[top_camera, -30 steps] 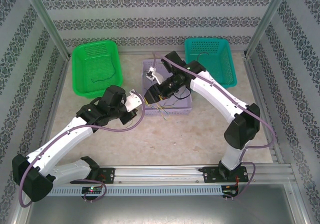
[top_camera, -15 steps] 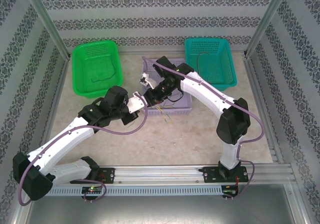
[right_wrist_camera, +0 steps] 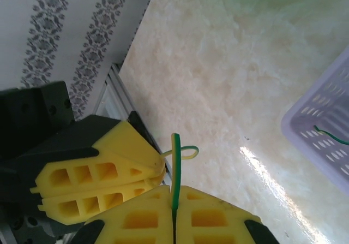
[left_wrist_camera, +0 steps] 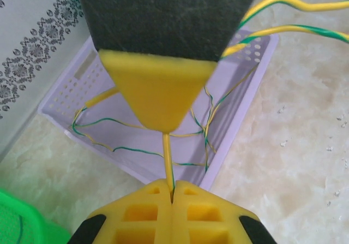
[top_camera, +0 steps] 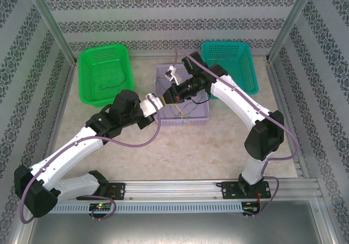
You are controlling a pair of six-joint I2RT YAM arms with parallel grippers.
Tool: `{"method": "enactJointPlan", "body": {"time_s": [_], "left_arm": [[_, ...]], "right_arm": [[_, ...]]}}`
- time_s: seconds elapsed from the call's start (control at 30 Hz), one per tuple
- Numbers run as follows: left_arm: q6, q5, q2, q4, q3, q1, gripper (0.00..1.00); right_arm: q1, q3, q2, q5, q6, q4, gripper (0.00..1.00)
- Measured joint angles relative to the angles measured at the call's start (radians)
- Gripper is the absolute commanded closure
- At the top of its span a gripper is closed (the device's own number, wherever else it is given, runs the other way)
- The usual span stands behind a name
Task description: Untangle the cables
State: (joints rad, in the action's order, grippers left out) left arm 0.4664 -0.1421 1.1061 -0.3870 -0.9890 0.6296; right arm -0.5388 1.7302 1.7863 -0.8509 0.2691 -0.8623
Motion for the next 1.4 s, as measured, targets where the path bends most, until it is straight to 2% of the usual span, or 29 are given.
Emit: {"method": "enactJointPlan", "body": {"time_s": [0.13,0.27,0.3,0.37,0.43,0.47,0.57,0.6,0.77,1.03,1.2,1.33,1.4], "left_arm": [[-0.003,-0.006,0.003,-0.063,0.000,0.004,1.00],[-0.007,-0.011,0.014,-0.086,0.000,0.011,1.00],[-0.008,-0.011,0.016,-0.089,0.000,0.012,1.00],[-0.011,-0.011,0.018,-0.092,0.000,0.012,1.00],[-0.014,-0.011,0.018,-0.094,0.000,0.012,1.00],[-0.015,-0.011,0.018,-0.096,0.000,0.012,1.00],[-0.022,-0.011,0.018,-0.097,0.000,0.012,1.00],[-0.022,-0.011,0.018,-0.098,0.000,0.012,1.00],[-0.026,-0.011,0.018,-0.100,0.000,0.012,1.00],[-0.026,-0.011,0.018,-0.100,0.000,0.012,1.00],[-0.026,-0.014,0.018,-0.100,0.000,0.012,1.00],[-0.027,-0.014,0.018,-0.100,0.000,0.012,1.00],[-0.029,-0.014,0.018,-0.100,0.000,0.012,1.00]], "right_arm": [[0.069,0.009,0.000,0.031,0.026,0.041,0.79],[0.087,0.008,0.000,0.040,0.051,0.076,0.80],[0.081,0.008,0.000,0.040,0.053,0.082,0.83],[0.063,0.000,0.000,0.042,0.064,0.105,0.99],[0.051,-0.016,0.000,0.049,0.072,0.114,1.00],[0.047,-0.025,0.000,0.053,0.074,0.115,0.96],[0.043,-0.043,0.000,0.085,0.065,0.109,0.67],[0.043,-0.047,-0.002,0.101,0.054,0.107,0.63],[0.032,-0.055,-0.020,0.183,-0.017,0.076,0.54],[-0.069,-0.063,-0.032,0.257,-0.085,0.060,0.49],[-0.086,-0.086,-0.032,0.268,-0.087,0.062,0.51],[-0.086,-0.090,-0.032,0.286,-0.085,0.063,0.67],[-0.086,-0.090,-0.032,0.291,-0.085,0.065,0.82]]}}
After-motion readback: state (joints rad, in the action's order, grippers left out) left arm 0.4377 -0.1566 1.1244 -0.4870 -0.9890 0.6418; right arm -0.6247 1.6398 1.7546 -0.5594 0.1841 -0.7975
